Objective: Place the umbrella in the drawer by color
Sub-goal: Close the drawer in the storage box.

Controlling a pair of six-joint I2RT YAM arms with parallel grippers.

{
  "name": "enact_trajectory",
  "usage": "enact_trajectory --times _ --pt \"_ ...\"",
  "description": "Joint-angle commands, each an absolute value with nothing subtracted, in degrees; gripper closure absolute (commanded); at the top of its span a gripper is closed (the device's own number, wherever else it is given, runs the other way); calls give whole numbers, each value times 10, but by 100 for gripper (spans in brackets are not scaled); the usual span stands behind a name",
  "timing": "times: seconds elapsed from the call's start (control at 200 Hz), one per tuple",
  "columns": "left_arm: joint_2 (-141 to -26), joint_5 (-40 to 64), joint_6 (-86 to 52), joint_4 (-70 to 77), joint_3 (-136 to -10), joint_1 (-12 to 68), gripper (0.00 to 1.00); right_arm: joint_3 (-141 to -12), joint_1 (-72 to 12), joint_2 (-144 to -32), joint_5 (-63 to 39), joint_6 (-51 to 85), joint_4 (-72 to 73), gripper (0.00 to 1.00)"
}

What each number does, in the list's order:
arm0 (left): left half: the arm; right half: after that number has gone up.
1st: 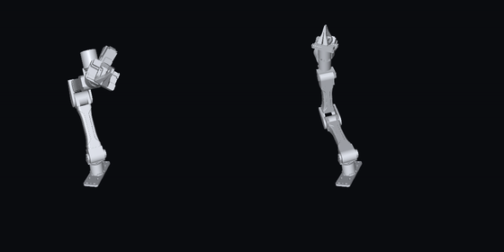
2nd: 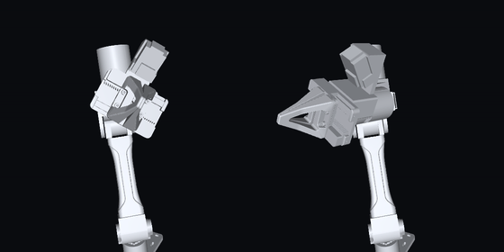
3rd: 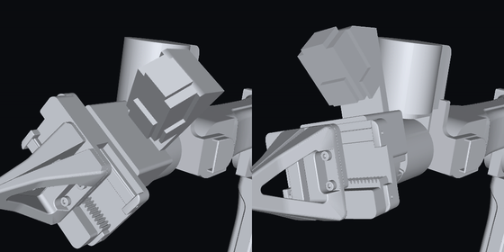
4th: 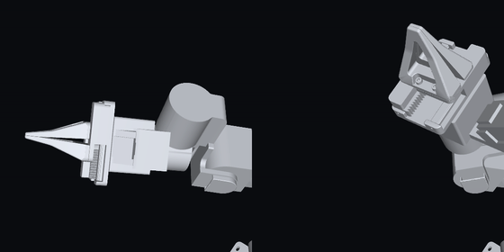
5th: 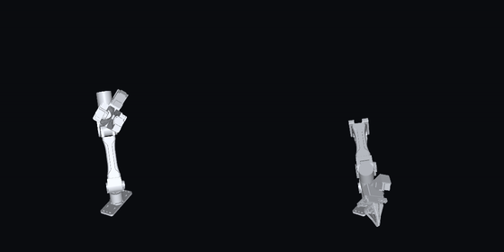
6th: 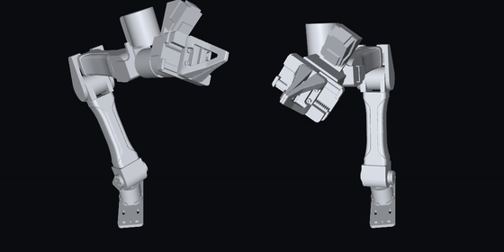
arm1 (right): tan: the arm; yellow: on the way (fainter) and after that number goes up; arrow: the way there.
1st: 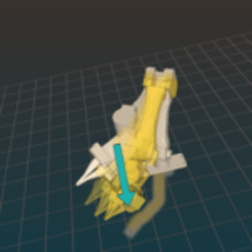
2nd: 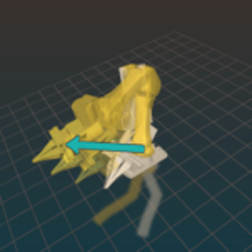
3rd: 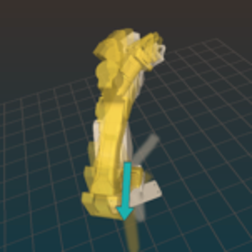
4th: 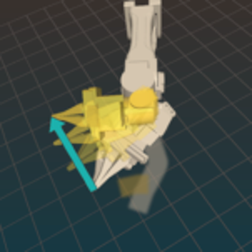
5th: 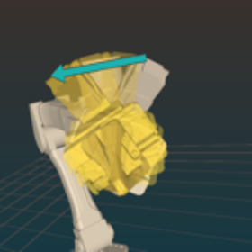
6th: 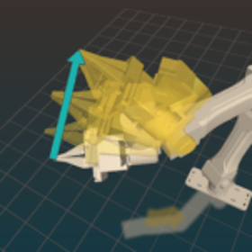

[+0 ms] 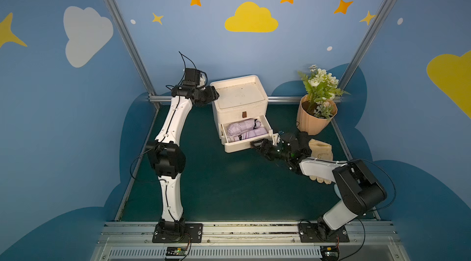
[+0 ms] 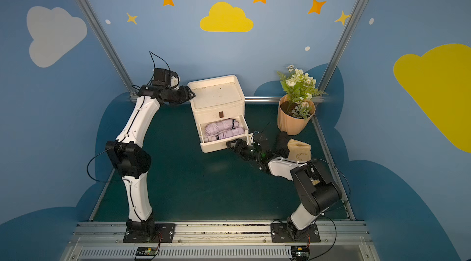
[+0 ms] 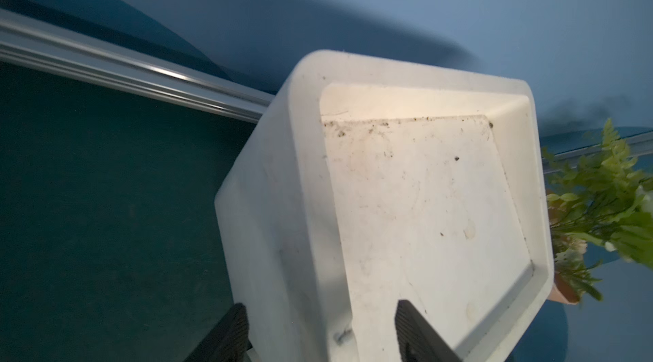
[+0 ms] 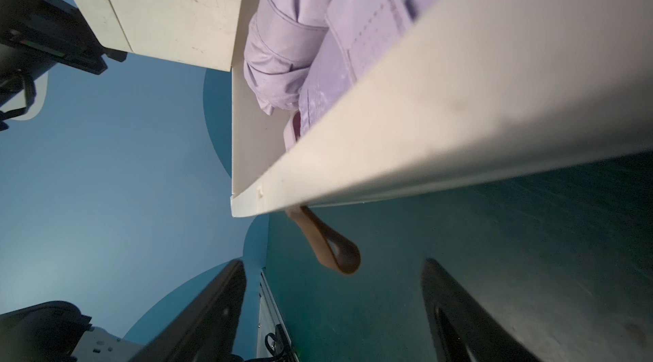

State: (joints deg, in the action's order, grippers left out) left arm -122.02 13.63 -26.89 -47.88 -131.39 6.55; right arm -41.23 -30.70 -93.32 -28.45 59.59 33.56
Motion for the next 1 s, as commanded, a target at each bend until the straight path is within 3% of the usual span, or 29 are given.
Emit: enact_trajectory --times 0.0,0.19,0.476,0.711,0.896,0.996 --pt "-1243 175 -287 -474 -1356 66 46 -432 -309 -945 -294 604 364 22" --pt "-1250 178 -287 -480 -1360 68 67 -444 -311 -953 -294 597 359 27" --pt "-1239 167 -280 -484 -1351 75 72 -465 -312 -965 -291 594 358 40" --pt "-1239 164 -284 -483 -1344 76 75 -491 -313 -977 -290 587 352 62" --pt "-1239 163 -282 -483 -1342 76 77 -516 -313 -984 -286 570 340 64" --pt "-1238 162 -280 -483 -1340 76 78 -534 -313 -987 -279 553 321 74"
